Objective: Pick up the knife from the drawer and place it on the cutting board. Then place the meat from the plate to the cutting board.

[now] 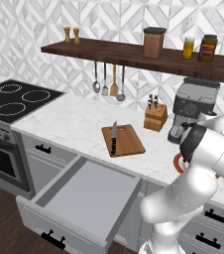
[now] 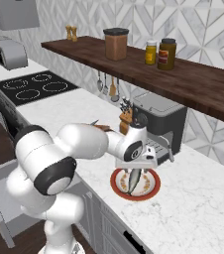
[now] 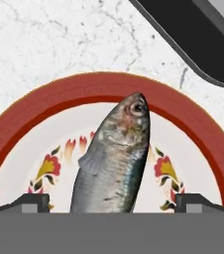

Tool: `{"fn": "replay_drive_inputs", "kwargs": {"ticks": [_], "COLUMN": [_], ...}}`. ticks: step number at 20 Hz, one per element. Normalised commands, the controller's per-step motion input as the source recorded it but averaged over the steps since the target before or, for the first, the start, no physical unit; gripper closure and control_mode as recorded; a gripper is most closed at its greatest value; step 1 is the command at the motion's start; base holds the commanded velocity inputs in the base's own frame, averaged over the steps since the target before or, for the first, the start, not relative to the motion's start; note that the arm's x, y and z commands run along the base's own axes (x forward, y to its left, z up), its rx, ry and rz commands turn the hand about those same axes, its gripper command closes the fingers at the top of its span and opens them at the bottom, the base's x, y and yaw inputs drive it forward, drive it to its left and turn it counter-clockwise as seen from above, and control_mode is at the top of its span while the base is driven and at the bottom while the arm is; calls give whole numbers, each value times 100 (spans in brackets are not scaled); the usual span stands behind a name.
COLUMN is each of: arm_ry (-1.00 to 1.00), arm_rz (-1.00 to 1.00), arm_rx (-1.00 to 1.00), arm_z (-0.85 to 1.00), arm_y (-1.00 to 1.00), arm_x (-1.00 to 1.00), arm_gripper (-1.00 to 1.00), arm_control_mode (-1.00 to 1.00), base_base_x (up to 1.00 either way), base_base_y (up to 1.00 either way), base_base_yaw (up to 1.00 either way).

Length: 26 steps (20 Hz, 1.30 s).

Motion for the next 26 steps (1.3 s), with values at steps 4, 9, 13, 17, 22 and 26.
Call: {"fn": "replay_drive_inputs", "kwargs": {"ticks": [4,9,13,17,22,26], "arm_ry": [0,0,-1,-5,-3,-2], "arm_rz": [0,0,0,0,0,0], "arm_rx": [0,0,0,0,0,0], "arm_z": [-30,-38,-45,-24,0,16], "arm_y": [0,0,0,1,4,23], "arm_x": [1,2,2,0,-3,-14], "arm_gripper": [-100,-100,-100,100,100,100], "arm_control_mode": [-100,-100,-100,-100,-100,-100], "base_base_x": [0,0,0,0,0,0], "base_base_y": [0,0,0,0,0,0], "base_base_yaw": [0,0,0,0,0,0]}}
